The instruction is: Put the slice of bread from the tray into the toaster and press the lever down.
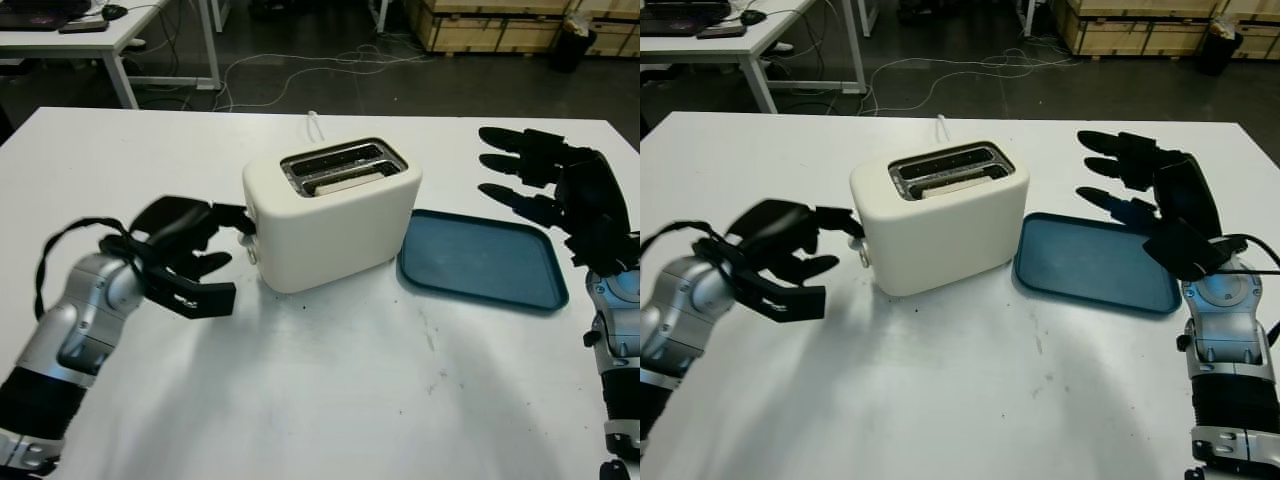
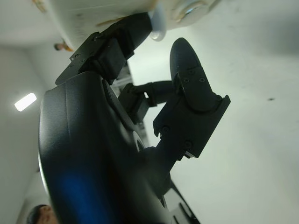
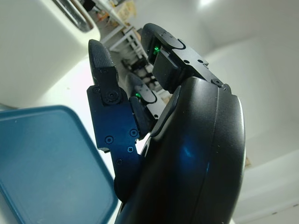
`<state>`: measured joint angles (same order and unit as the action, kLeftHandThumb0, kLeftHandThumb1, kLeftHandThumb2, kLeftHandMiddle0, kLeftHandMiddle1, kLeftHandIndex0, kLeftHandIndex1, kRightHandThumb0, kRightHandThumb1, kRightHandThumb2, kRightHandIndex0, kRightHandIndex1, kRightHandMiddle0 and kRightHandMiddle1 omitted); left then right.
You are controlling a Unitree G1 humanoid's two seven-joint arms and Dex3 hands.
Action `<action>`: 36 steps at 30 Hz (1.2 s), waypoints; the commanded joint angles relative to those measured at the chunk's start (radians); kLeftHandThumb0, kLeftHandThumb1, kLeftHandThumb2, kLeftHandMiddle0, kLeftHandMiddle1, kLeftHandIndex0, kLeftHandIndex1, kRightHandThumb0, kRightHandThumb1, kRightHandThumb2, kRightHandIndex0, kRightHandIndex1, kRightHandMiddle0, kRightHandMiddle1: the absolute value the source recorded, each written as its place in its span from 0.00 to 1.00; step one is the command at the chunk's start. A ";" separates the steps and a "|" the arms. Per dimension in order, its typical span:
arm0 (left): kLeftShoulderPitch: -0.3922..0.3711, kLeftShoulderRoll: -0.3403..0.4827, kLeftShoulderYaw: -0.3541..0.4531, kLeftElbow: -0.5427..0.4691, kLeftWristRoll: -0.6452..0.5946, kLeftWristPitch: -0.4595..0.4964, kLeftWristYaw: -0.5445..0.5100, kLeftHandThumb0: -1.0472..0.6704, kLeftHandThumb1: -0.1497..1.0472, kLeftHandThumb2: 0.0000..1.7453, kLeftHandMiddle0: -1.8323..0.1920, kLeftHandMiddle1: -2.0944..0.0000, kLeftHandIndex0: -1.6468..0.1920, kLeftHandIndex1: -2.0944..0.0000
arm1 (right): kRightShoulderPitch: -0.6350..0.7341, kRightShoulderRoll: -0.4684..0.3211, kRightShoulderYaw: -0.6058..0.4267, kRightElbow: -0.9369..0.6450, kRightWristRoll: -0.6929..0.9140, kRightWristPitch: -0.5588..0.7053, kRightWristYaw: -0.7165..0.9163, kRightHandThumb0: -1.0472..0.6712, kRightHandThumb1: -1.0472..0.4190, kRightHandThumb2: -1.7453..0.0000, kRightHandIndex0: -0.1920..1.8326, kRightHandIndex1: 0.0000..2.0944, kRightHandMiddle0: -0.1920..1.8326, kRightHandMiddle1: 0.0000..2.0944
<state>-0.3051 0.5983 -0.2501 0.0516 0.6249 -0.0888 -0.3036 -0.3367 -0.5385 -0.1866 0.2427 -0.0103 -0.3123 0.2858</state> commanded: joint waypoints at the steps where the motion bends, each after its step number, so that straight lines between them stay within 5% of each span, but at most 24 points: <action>1: 0.116 -0.084 -0.179 0.185 0.065 0.022 -0.063 0.49 0.68 0.37 0.58 0.61 0.52 0.74 | 0.008 0.000 -0.006 -0.011 0.014 0.004 0.006 0.37 0.09 1.00 0.48 0.00 0.44 0.00; 5: 0.152 -0.077 -0.197 0.206 0.053 -0.007 -0.020 0.47 0.59 0.50 0.61 0.56 0.51 0.73 | 0.005 0.003 -0.004 -0.010 0.017 0.003 0.010 0.38 0.09 0.99 0.47 0.00 0.44 0.00; 17: 0.116 -0.022 -0.183 0.172 0.066 0.024 -0.037 0.50 0.69 0.34 0.58 0.58 0.50 0.78 | 0.006 0.005 -0.003 -0.014 0.016 0.012 0.008 0.39 0.09 1.00 0.47 0.00 0.44 0.00; 21: 0.119 0.016 -0.162 -0.007 0.120 0.050 -0.012 0.51 0.76 0.23 0.51 0.57 0.45 0.81 | 0.005 0.003 -0.001 -0.021 0.017 0.023 0.013 0.40 0.09 1.00 0.47 0.00 0.44 0.00; 23: 0.117 -0.016 -0.170 -0.069 0.146 0.150 -0.051 0.50 0.79 0.23 0.55 0.58 0.46 0.82 | 0.004 0.002 0.005 -0.026 0.008 0.025 0.012 0.41 0.09 1.00 0.47 0.00 0.44 0.00; 25: 0.097 -0.179 -0.196 0.125 0.132 0.391 -0.089 0.54 0.79 0.14 0.53 0.46 0.41 0.80 | 0.003 0.001 0.008 -0.022 0.001 0.023 0.011 0.41 0.10 1.00 0.47 0.00 0.44 0.00; 28: 0.035 -0.261 -0.322 0.440 0.195 0.355 -0.080 0.51 0.78 0.03 0.50 0.57 0.39 0.88 | 0.011 -0.005 0.003 -0.020 0.003 0.017 0.016 0.42 0.10 1.00 0.47 0.00 0.44 0.00; 31: 0.023 -0.251 -0.377 0.425 0.256 0.365 -0.114 0.49 0.80 0.01 0.48 0.59 0.43 0.94 | 0.014 -0.008 0.000 -0.017 0.005 0.022 0.018 0.41 0.09 1.00 0.47 0.00 0.44 0.00; 36: 0.004 -0.241 -0.381 0.421 0.254 0.367 -0.146 0.49 0.76 0.00 0.47 0.58 0.36 0.94 | 0.008 -0.001 0.015 -0.008 -0.001 0.012 0.024 0.41 0.09 1.00 0.46 0.00 0.44 0.00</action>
<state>-0.4542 0.4395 -0.4744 0.3195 0.8955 0.2911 -0.2476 -0.3211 -0.5430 -0.1813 0.2397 -0.0145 -0.3002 0.3014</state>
